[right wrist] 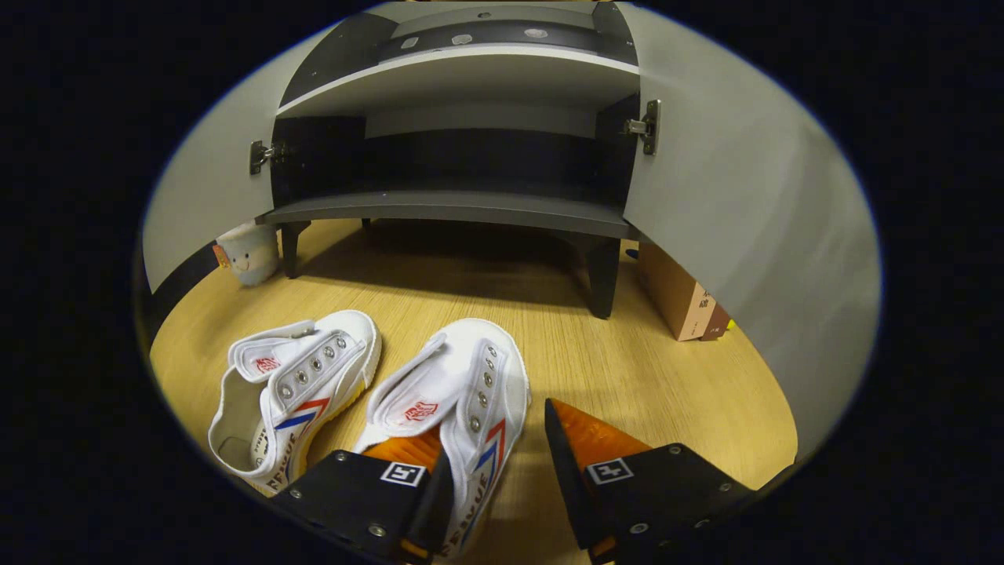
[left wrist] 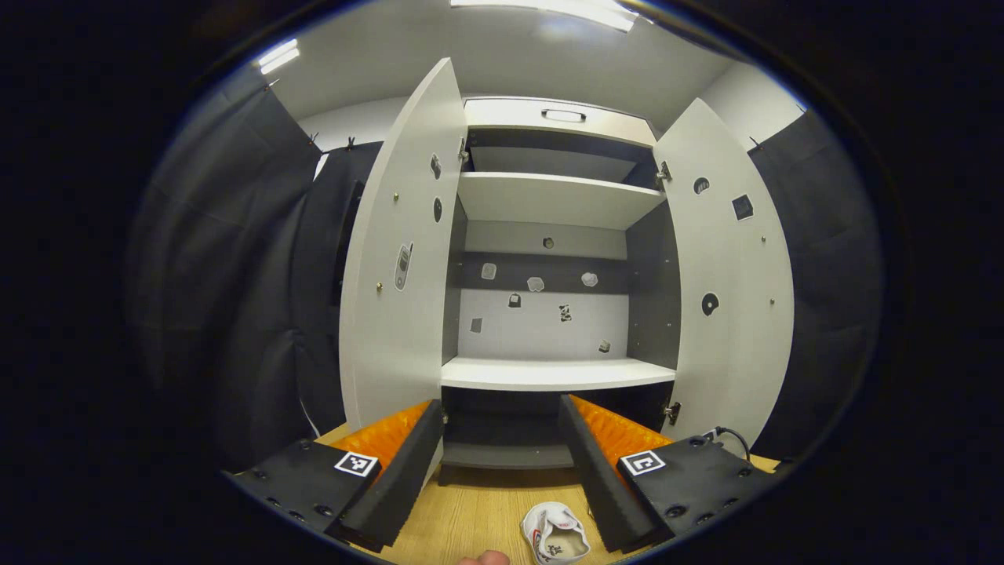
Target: Grab one shoe with the right hand and put it into the shoe cabinet, grab the other shoe with the left hand and put it into the shoe cabinet; then close the right door with the right hand and the left door with the left hand.
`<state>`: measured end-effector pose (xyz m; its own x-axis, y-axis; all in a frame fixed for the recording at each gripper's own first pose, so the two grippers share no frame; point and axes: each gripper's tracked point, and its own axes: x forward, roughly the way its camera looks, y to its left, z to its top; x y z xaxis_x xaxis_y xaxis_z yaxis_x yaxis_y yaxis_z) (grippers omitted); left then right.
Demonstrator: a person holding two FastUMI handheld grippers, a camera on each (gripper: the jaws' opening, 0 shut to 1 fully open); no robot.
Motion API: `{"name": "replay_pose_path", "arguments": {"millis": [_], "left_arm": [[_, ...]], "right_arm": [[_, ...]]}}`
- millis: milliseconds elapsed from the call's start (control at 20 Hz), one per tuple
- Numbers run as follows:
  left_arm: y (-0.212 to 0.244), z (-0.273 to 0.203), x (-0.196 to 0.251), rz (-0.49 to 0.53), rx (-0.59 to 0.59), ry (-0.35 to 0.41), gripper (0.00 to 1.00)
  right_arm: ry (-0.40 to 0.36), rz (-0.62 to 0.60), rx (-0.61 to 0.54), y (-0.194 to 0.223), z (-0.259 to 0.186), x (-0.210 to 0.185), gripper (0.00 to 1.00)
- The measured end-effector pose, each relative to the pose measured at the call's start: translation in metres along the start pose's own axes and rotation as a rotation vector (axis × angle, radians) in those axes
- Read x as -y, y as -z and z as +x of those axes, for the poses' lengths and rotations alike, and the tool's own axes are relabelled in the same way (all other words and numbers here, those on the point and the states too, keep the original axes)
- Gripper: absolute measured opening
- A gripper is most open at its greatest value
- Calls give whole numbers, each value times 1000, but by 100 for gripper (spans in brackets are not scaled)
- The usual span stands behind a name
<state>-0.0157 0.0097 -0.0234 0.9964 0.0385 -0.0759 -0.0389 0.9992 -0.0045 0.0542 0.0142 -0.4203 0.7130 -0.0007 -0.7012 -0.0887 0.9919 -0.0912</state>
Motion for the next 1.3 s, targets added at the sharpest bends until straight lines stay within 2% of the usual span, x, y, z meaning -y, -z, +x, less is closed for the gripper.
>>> {"name": "replay_pose_path", "arguments": {"millis": [50,150,200,250,300,450,650,800,950,1150,1300], "left_arm": [[1,0,2,3,-2,3,96],[1,-1,6,9,-7,8,96],[2,0,9,11,-8,12,96],[1,0,11,12,-8,18,96],[1,-2,14,14,-6,24,96],[5,-2,20,12,-14,34,94],[5,-1,23,-1,-6,40,99],[6,-1,22,-9,-1,46,96],[6,1,23,-21,9,61,96],[11,3,19,-28,14,66,96],[13,3,18,-46,16,74,96]], "right_arm": [[19,-4,5,-1,1,0,48],[61,-26,26,-2,4,9,31],[83,-29,33,-4,7,14,30],[81,-21,43,-4,6,14,6],[85,-11,35,-3,5,16,3],[72,29,43,-6,0,13,1],[39,63,134,-41,-30,4,0],[15,68,202,-78,-61,-5,0],[-21,101,293,-131,-103,-16,0],[-30,84,440,-226,-155,-17,0],[-8,84,515,-301,-167,-16,0]]}}
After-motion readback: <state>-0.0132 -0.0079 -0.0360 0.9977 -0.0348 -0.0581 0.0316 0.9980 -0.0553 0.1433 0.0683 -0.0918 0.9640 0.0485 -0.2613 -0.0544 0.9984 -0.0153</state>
